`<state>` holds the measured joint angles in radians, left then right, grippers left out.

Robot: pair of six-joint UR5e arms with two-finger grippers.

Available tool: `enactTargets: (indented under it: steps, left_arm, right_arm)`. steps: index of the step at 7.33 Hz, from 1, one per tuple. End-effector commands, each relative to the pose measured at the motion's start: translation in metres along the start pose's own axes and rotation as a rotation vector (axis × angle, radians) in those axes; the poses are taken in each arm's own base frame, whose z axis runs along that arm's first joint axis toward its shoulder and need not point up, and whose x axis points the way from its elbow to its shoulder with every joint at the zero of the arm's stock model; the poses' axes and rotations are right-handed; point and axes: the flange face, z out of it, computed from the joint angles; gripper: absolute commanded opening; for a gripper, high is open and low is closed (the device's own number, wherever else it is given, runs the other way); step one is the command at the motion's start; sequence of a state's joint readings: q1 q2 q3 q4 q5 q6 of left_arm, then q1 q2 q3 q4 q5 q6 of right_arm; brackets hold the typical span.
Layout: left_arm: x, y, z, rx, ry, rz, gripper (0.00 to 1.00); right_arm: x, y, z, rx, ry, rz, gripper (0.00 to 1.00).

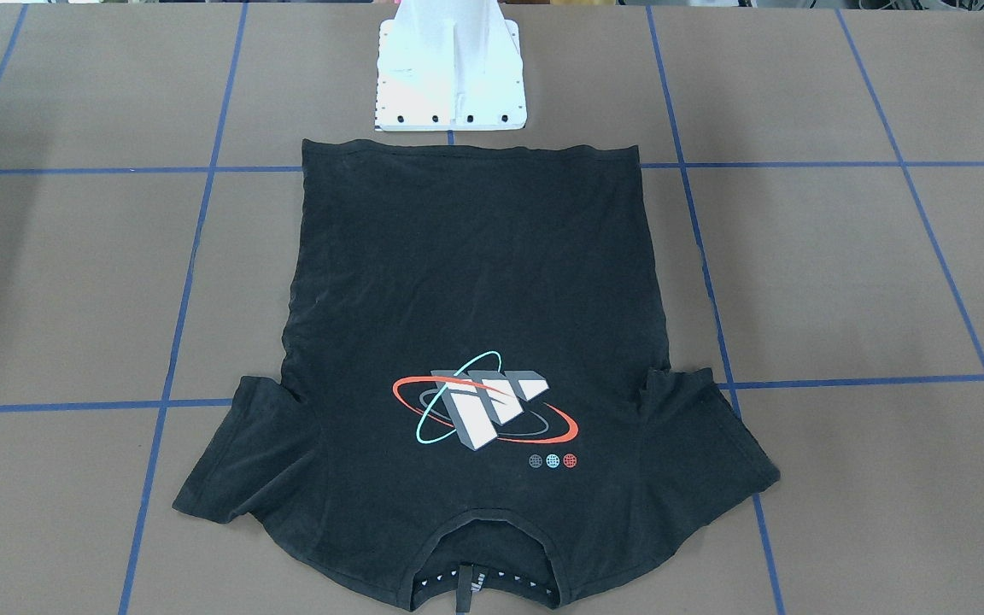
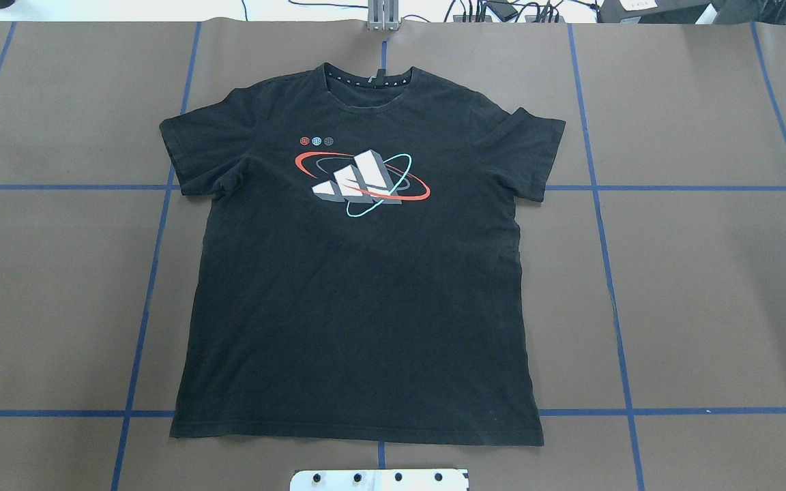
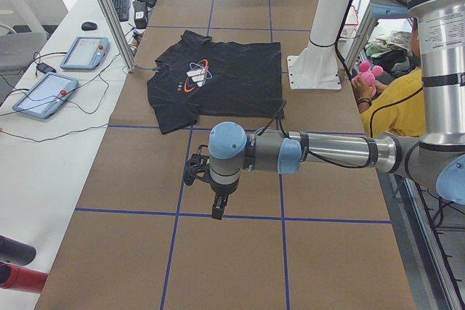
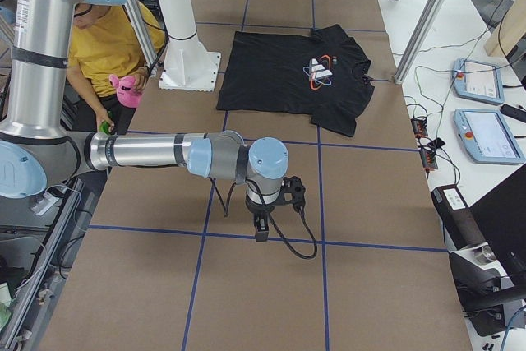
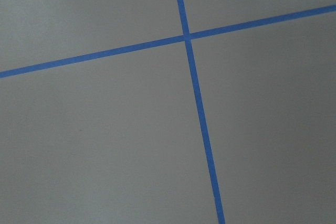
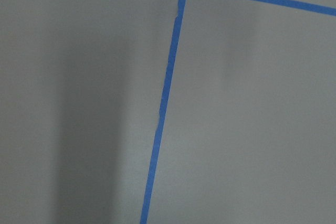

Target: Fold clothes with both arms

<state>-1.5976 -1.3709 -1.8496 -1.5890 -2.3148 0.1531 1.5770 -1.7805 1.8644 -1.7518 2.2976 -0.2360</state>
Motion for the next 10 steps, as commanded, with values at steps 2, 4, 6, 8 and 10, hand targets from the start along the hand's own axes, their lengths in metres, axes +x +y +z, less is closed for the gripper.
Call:
enactTargets:
  steps: [2,4,6,8,10]
  left_arm:
    - [0.02,-0.009,-0.023,0.05,-0.008,0.047,1.0]
    - [0.036,-0.021,-0.042,0.145,-0.025,0.128,1.0]
    - [0.042,-0.031,-0.051,0.246,-0.045,0.225,1.0]
    - [0.061,-0.055,-0.073,0.359,-0.052,0.33,1.0]
    - [0.09,-0.106,-0.089,0.461,-0.037,0.406,1.0]
  right_arm:
    - [-0.012,-0.005,-0.016,0.034,0.008,-0.027,1.0]
    - [-0.021,-0.013,-0.028,0.073,0.017,-0.059,1.0]
    - [-0.035,-0.023,-0.046,0.18,0.043,-0.13,1.0]
    - [-0.029,-0.034,-0.039,0.237,0.026,-0.166,1.0]
    - [-0.036,-0.05,-0.048,0.258,-0.003,-0.177,1.0]
